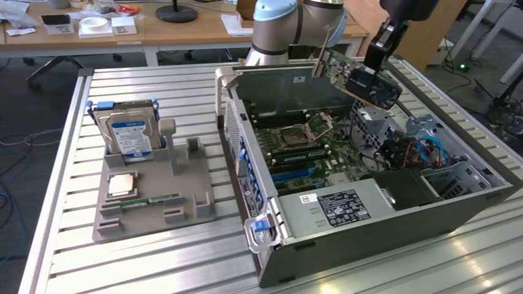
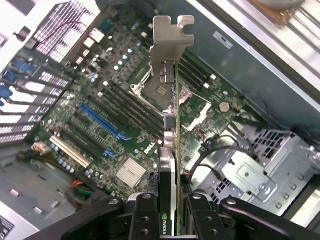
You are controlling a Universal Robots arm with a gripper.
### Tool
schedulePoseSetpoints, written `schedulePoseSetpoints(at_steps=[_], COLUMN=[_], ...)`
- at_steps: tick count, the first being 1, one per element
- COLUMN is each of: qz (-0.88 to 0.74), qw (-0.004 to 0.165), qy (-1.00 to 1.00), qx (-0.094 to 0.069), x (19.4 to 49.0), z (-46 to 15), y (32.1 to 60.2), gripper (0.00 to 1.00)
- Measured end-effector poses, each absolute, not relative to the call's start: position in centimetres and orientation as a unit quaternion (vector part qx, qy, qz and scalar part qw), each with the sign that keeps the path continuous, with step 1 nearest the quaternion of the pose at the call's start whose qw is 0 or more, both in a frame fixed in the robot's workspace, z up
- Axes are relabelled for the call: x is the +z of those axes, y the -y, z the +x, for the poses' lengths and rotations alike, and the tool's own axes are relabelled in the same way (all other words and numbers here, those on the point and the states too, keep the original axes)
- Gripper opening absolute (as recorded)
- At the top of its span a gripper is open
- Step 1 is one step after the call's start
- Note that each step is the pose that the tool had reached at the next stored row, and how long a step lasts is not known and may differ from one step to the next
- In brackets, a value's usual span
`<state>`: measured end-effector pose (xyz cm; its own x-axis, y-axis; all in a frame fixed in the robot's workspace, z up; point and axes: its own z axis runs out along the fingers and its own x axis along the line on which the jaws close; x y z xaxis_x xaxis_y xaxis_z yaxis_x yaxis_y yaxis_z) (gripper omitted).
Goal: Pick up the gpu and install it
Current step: 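Insert the gpu into the slot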
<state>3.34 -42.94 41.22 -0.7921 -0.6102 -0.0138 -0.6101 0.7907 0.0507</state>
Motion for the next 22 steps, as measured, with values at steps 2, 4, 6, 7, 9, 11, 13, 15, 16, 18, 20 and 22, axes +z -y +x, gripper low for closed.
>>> schedulePoseSetpoints(at_steps=[2, 4, 6, 7, 9, 11, 13, 15, 16, 18, 20, 22], qz=[0.34, 0.357, 0.373, 0.382, 0.399, 0.416, 0.432, 0.448, 0.456, 0.472, 0.488, 0.504], qw=[0.002, 0.003, 0.003, 0.003, 0.004, 0.004, 0.005, 0.005, 0.005, 0.006, 0.006, 0.007], qy=[0.94, 0.934, 0.927, 0.924, 0.917, 0.909, 0.902, 0.893, 0.889, 0.881, 0.872, 0.863], qx=[-0.026, -0.026, -0.026, -0.026, -0.026, -0.026, -0.026, -0.026, -0.026, -0.026, -0.025, -0.025], x=[41.19, 41.15, 41.12, 41.1, 41.06, 41.02, 40.98, 40.93, 40.9, 40.84, 40.78, 40.69], z=[3.34, 3.34, 3.34, 3.34, 3.34, 3.34, 3.34, 3.34, 3.34, 3.35, 3.35, 3.34], y=[42.94, 42.94, 42.94, 42.94, 42.94, 42.94, 42.94, 42.94, 42.94, 42.94, 42.94, 42.94], gripper=[0.27, 0.27, 0.27, 0.27, 0.27, 0.27, 0.27, 0.27, 0.27, 0.27, 0.27, 0.27])
